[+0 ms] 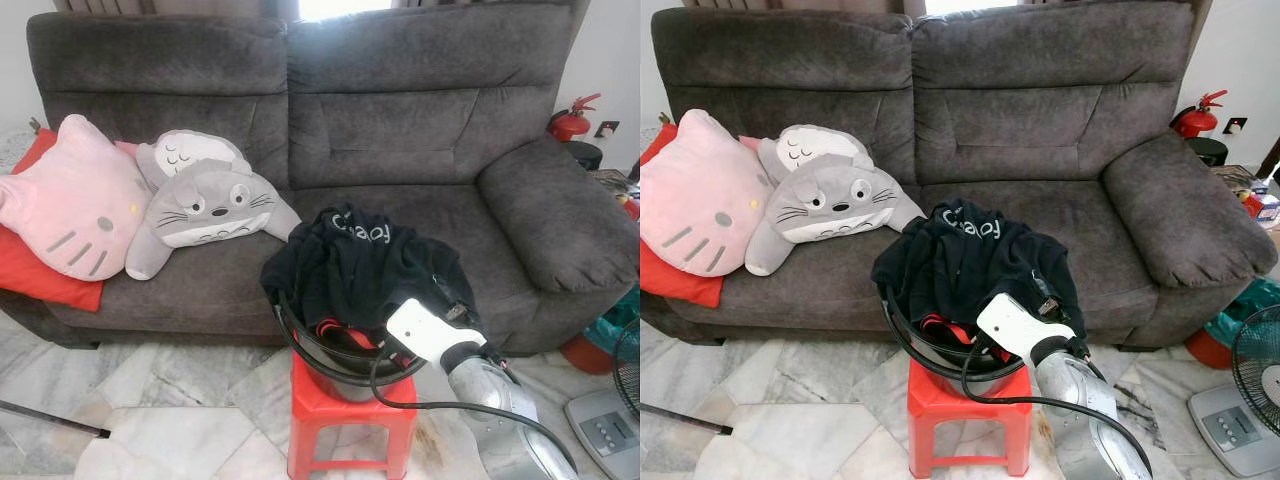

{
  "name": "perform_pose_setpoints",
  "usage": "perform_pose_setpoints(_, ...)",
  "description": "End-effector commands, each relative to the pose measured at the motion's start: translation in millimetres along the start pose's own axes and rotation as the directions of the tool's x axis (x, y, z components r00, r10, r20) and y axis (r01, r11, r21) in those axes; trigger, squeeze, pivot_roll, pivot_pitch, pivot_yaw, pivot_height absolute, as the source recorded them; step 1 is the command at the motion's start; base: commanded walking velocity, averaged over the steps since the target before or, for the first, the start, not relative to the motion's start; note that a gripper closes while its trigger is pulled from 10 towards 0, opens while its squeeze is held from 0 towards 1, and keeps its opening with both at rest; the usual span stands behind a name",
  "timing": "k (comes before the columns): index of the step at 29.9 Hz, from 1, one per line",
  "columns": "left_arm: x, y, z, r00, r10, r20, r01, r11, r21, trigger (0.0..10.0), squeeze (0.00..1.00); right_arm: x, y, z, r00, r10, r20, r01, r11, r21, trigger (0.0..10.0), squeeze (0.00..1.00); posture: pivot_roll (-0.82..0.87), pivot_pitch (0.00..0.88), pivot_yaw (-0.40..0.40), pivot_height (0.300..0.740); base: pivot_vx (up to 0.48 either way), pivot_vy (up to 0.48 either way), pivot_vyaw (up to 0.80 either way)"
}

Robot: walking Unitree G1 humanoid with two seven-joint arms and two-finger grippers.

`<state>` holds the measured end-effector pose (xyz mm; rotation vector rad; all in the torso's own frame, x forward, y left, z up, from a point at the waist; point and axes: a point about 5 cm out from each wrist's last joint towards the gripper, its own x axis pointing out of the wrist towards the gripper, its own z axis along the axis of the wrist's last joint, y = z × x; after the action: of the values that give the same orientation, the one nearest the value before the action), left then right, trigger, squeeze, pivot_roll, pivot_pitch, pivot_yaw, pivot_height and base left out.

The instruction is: Hang hanger

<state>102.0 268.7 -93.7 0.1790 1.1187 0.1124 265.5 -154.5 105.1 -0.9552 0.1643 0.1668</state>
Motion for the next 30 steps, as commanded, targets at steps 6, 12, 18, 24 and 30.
perform_pose_setpoints(6, -0.2, -0.9, -2.7, 1.0, -0.002, -0.015, 0.002, 1.0, -0.004, 10.0, 0.0, -1.0, -9.9, -11.7, 0.994, -0.084, -0.075, 0.087, 0.995, 0.039, 10.0, 0.0, -0.1, 0.0, 0.03, 0.716, 0.0, 0.0, 0.0)
perform_pose_setpoints(12, -0.1, -1.0, -2.4, 1.0, -0.004, -0.014, 0.004, 1.0, -0.002, 10.0, 0.0, -3.1, -18.5, -20.0, 0.979, -0.161, -0.123, 0.174, 0.98, 0.099, 10.0, 0.0, -0.11, 0.0, 0.033, 0.716, 0.0, 0.0, 0.0)
perform_pose_setpoints(18, -0.1, -0.8, -2.1, 1.0, -0.002, -0.014, 0.002, 1.0, -0.001, 10.0, 0.0, -0.9, -28.3, -20.0, 0.97, -0.223, -0.099, 0.233, 0.967, 0.102, 10.0, 0.0, -0.11, 0.0, 0.035, 0.716, 0.0, 0.0, 0.0)
perform_pose_setpoints(24, -0.1, -1.1, -2.1, 1.0, -0.004, -0.014, 0.004, 1.0, -0.001, 10.0, 0.0, 4.1, -6.9, -21.5, 0.991, -0.097, -0.09, 0.109, 0.985, 0.138, 10.0, 0.0, -0.11, 0.0, 0.035, 0.716, 0.0, 0.0, 0.0)
perform_pose_setpoints(30, -0.1, -1.1, -2.2, 1.0, -0.003, -0.014, 0.003, 1.0, -0.001, 10.0, 0.0, 7.1, -7.0, -20.9, 0.992, -0.097, -0.075, 0.106, 0.985, 0.135, 10.0, 0.0, -0.11, 0.0, 0.036, 0.716, 0.0, 0.0, 0.0)
